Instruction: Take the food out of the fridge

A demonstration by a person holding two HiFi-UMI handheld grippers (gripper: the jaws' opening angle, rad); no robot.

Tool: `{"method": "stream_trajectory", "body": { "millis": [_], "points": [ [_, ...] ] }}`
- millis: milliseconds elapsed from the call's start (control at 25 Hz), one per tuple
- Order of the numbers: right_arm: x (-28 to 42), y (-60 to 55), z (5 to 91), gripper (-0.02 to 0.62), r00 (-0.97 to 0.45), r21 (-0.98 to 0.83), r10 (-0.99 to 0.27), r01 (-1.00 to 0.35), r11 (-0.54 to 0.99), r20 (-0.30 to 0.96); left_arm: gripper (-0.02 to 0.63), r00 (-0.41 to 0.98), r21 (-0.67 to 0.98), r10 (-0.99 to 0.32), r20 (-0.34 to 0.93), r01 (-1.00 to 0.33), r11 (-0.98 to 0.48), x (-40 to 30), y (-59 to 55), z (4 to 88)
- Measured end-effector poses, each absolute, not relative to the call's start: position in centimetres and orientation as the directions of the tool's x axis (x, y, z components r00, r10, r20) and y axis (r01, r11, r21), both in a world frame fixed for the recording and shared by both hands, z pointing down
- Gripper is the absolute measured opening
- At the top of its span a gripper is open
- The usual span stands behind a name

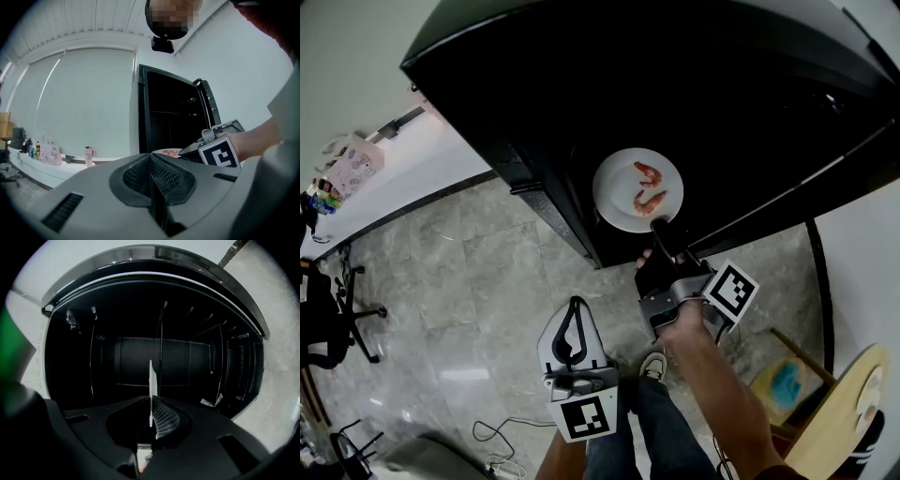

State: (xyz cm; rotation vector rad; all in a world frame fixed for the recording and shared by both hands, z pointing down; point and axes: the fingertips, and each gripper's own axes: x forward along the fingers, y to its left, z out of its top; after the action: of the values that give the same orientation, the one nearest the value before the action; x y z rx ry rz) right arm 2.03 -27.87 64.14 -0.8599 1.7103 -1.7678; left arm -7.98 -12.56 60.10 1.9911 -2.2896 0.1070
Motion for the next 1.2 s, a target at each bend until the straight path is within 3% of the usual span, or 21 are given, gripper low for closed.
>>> {"method": "stream_trajectory", "body": {
  "millis": [1200],
  "points": [
    [6.1,-22.0,63.2,0.029,-0.661,-0.995,-0.745,-0.02,-0.096,0.085,0.013,-0.135,0.014,-0.985,0.109,-0.99,0.138,-7.5,-12.7,59.5]
  ]
}}
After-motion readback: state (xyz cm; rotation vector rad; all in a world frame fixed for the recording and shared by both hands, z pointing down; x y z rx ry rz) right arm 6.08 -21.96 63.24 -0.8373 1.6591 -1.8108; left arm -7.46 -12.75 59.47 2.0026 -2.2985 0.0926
